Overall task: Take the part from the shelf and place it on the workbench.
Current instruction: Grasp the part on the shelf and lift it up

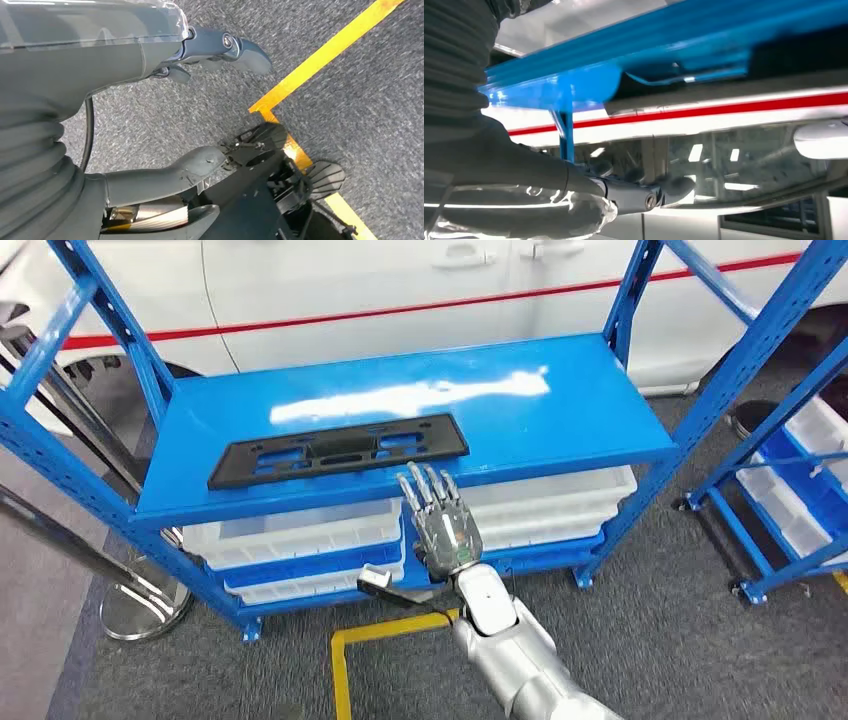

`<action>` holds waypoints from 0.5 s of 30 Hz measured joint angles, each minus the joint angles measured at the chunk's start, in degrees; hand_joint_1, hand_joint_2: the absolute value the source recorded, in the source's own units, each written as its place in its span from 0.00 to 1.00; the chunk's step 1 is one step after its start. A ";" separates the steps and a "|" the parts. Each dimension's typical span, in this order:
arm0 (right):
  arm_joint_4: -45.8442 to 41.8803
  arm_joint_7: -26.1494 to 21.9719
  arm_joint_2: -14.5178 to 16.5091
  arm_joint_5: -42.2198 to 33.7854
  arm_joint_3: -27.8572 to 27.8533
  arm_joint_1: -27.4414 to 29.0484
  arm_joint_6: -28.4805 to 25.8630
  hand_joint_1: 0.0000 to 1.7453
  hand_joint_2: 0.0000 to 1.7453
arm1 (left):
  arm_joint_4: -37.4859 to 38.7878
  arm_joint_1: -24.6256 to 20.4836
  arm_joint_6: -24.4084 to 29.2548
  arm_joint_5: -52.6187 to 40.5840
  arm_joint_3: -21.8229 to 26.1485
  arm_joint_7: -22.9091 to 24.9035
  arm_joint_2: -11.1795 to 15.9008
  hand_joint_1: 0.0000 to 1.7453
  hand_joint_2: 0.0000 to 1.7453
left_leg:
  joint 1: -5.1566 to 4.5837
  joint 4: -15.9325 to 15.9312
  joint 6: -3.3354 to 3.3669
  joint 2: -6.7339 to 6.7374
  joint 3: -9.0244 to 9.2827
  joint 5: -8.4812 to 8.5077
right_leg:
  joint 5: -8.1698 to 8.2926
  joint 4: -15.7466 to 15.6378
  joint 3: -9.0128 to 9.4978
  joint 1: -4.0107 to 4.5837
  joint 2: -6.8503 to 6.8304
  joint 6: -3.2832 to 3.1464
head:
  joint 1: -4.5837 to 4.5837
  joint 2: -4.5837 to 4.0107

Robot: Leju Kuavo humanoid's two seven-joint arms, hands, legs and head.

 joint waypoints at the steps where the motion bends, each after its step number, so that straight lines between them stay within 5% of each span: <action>1: -0.05 -0.01 0.09 -0.01 0.00 -0.03 0.00 0.00 1.00 | 0.00 0.01 0.00 0.00 0.00 -0.01 0.00 0.00 1.00 | 0.06 0.23 -0.13 0.00 0.17 0.05 | -0.15 -0.05 0.28 -0.01 0.07 -0.25 | 0.00 0.00; 4: -0.40 -0.06 0.61 -0.01 0.04 -0.14 -0.01 0.00 1.00 | -0.01 -0.06 0.03 0.00 0.03 -0.04 0.01 0.00 1.00 | 0.42 3.79 -0.59 0.23 -0.76 -0.34 | -1.07 -0.32 1.94 0.00 0.19 -1.41 | -0.01 0.00; 7: -0.49 -0.20 0.92 -0.02 0.05 -0.15 0.00 0.00 1.00 | -0.01 -0.10 0.05 -0.01 0.03 -0.04 -0.07 0.00 1.00 | 0.60 13.29 -1.12 0.42 -6.82 -4.10 | -2.61 -0.37 3.61 0.31 0.21 -2.09 | -0.04 0.00; 9: -0.49 -0.49 0.97 -0.18 0.06 0.03 0.00 0.00 1.00 | 0.01 0.10 0.07 -0.02 0.04 -0.03 -0.09 0.00 1.00 | 0.62 15.61 -1.13 0.44 -10.00 -5.73 | -3.76 -0.37 4.86 0.53 0.38 -2.14 | -0.04 0.00; 10: -0.50 -0.69 0.99 -0.32 0.06 0.08 0.01 0.00 1.00 | 0.01 0.17 0.08 -0.03 0.05 -0.03 -0.09 0.00 1.00 | 0.60 14.20 -0.98 0.44 -10.39 -4.86 | -4.39 -0.36 5.68 0.61 0.47 -2.12 | -0.04 0.00; 13: -0.61 -1.59 1.40 -0.74 0.07 0.13 0.02 0.00 1.00 | 0.05 0.18 0.10 -0.10 0.09 -0.04 -0.05 0.00 1.00 | 0.14 4.35 -0.10 0.57 -8.86 3.52 | -6.40 -0.51 8.25 0.70 0.57 -1.79 | -0.02 0.00; 15: -0.65 -2.08 1.80 -0.81 0.09 0.14 0.02 0.00 1.00 | 0.13 0.05 0.09 -0.23 0.17 -0.04 -0.01 0.00 1.00 | -0.44 0.85 0.73 0.57 -8.18 6.59 | -7.16 -0.71 9.15 0.68 0.65 -1.19 | -0.04 0.00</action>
